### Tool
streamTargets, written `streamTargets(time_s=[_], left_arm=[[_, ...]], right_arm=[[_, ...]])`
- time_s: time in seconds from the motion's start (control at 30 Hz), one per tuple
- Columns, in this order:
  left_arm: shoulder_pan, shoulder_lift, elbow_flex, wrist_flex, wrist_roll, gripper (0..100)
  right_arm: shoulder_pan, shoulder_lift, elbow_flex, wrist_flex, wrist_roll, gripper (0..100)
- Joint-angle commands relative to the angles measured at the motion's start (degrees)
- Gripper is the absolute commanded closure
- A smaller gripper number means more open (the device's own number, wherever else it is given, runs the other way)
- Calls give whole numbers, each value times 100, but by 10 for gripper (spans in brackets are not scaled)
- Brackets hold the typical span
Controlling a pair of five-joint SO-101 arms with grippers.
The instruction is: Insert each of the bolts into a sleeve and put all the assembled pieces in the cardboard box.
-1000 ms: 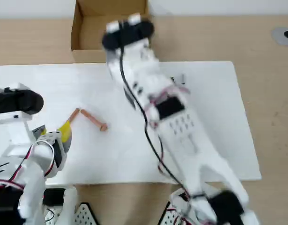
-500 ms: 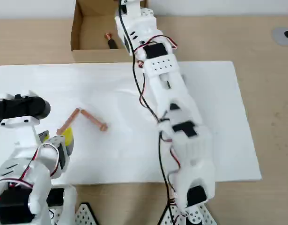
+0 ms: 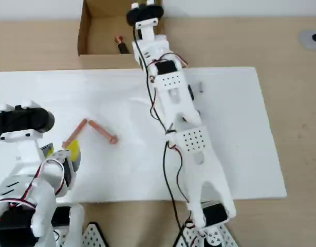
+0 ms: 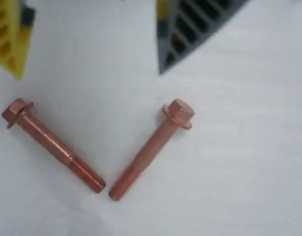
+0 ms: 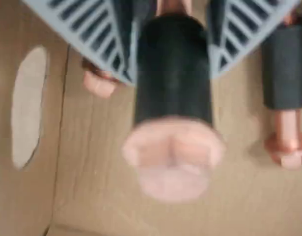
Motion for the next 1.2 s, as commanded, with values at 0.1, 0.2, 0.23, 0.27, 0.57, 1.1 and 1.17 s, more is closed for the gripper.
streamTargets(time_s=[0.1,0.2,0.23,0.27,0.57,1.1,1.17], left_arm=[[-44,-13,9,-123,9,811],[-53,-13,9,-123,0,811],[-62,-13,9,-123,0,811],[-62,-13,9,-132,0,811],[-62,154,-44,-132,35,811],[-422,4945,-2409,70,914,811],[-440,5411,-2611,88,1029,811]], right_arm=[[4,-92,-875,905,35,799],[-13,-92,-1191,1442,35,737],[-22,-92,-1323,1618,35,723],[-22,-92,-1464,1793,35,716],[-13,-1569,-1604,3956,26,716],[356,-4716,-426,6462,44,716],[356,-5209,119,6462,53,716]])
